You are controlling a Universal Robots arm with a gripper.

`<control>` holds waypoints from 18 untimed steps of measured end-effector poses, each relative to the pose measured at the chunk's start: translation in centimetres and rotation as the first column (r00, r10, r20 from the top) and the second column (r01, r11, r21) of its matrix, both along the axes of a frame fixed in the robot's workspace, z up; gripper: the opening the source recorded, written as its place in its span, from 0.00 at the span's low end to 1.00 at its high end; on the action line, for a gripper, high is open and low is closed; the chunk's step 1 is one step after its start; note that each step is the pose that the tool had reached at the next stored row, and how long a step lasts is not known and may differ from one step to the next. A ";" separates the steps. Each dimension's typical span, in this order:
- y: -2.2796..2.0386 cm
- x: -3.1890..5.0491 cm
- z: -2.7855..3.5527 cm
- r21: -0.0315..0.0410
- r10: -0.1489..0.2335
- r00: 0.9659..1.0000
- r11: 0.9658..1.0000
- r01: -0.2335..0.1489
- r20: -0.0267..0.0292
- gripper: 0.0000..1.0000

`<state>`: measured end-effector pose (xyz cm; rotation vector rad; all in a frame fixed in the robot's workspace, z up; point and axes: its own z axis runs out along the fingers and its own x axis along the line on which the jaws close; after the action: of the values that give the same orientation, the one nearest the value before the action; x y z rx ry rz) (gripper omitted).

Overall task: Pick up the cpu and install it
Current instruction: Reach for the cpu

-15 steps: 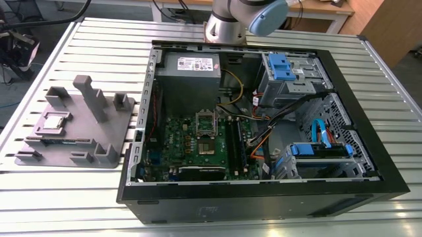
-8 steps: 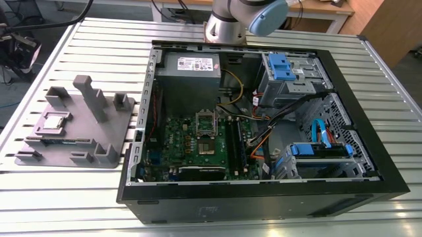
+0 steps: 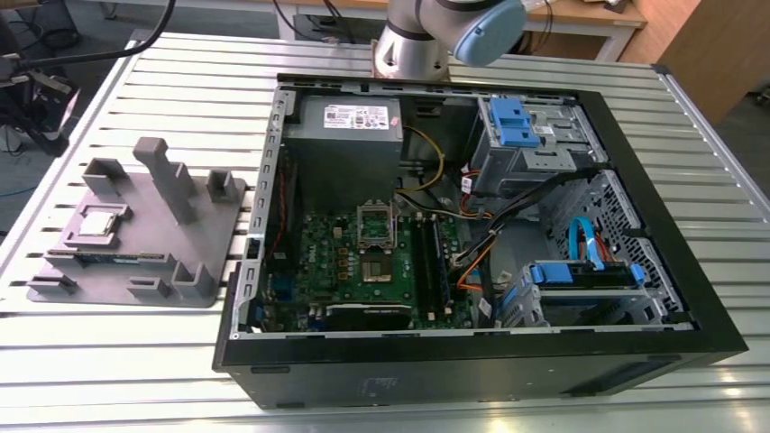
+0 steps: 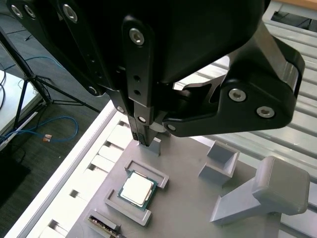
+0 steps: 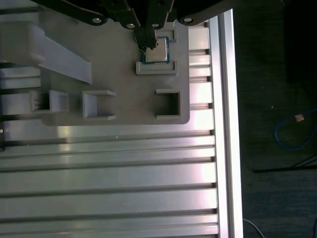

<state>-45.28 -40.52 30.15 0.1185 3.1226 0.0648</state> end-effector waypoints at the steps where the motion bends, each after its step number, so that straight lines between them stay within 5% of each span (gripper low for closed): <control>1: 0.00 0.00 -0.05 0.000 0.000 1.000 1.000 0.000 0.000 0.11; 18: 0.00 0.00 -0.69 -0.001 0.000 1.000 1.000 0.000 0.000 0.11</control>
<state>-45.29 -40.53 29.46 0.1186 3.1225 0.0636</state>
